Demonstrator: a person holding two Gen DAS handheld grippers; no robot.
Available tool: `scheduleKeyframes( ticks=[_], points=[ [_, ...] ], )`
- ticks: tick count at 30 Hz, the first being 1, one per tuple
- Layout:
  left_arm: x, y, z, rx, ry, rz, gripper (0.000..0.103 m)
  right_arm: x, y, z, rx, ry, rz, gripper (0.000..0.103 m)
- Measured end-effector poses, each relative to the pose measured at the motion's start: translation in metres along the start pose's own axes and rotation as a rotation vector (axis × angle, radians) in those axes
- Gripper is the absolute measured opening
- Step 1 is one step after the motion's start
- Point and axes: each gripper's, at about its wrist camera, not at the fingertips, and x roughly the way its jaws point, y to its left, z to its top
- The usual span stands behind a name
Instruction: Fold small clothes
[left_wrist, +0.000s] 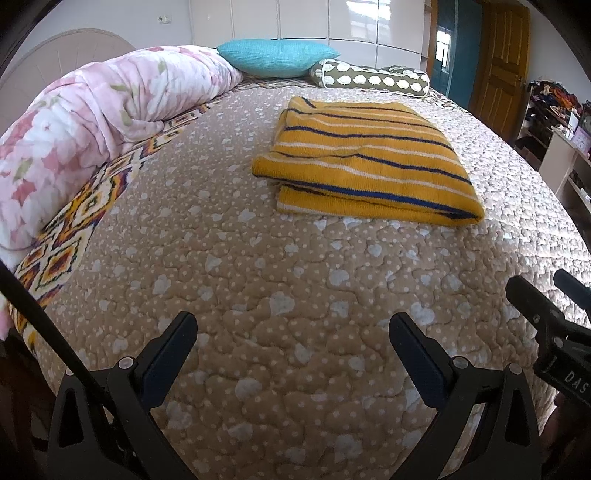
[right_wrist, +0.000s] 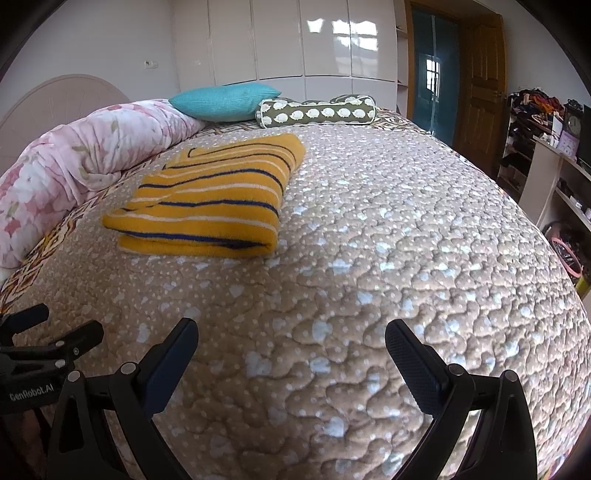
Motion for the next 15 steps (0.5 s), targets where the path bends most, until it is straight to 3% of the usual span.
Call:
scheduleKeyframes(
  ticks=[15],
  points=[
    [0.012,0.022,0.04,-0.025,-0.029,0.007,0.103,0.003,0.007,0.03,-0.028,-0.027,-0.012,0.103]
  ],
)
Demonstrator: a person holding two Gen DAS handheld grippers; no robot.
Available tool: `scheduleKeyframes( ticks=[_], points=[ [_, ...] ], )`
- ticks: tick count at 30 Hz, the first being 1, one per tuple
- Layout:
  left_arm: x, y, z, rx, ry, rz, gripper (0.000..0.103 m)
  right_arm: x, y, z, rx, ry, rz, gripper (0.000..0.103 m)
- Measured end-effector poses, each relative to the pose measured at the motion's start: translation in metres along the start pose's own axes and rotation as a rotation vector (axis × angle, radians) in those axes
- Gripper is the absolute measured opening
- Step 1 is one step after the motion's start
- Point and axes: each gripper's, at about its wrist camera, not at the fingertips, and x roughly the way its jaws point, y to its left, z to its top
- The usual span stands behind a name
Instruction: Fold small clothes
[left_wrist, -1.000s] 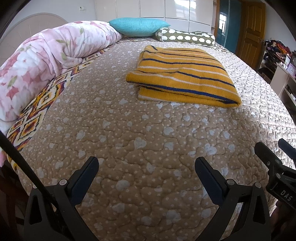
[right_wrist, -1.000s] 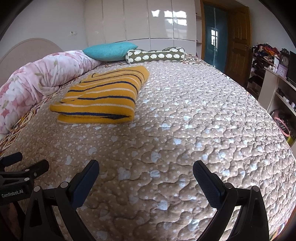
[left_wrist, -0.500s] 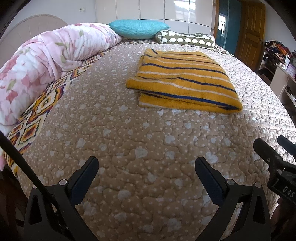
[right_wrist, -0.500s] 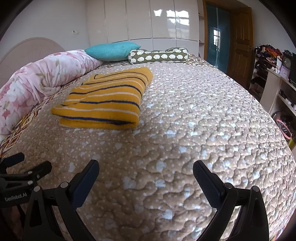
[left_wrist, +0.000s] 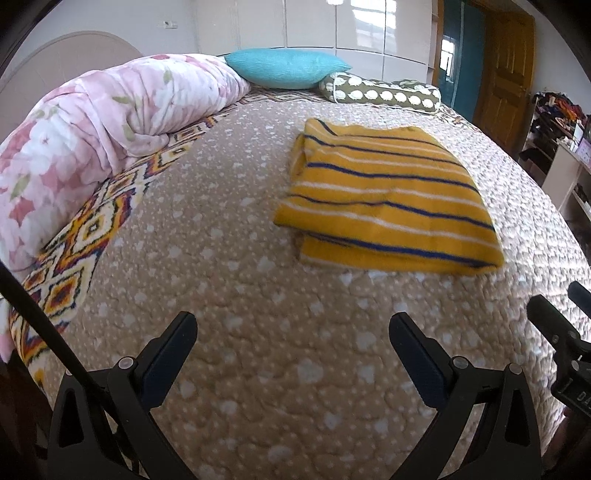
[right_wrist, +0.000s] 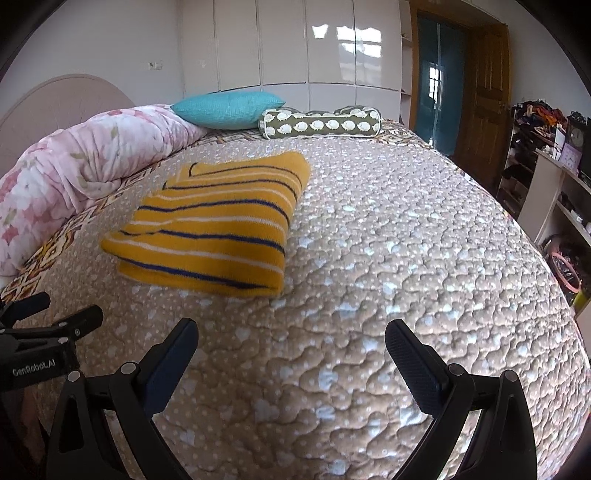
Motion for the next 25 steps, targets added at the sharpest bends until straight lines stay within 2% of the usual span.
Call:
scheduleKeyframes(
  ticks=[6,20,25],
  points=[
    [0.005,0.01,0.006,-0.028,0.011,-0.004,0.103,-0.002,0.001,0.007,-0.009,-0.009,-0.005,0.103],
    [0.013,0.014,0.011,-0.018,0.009,-0.015,0.103,0.012,0.015,0.014,-0.029,0.013,0.024,0.103],
    [0.02,0.032,0.02,-0.042,0.027,-0.005,0.103,0.017,0.01,0.015,-0.016,0.03,0.027,0.103]
  ],
)
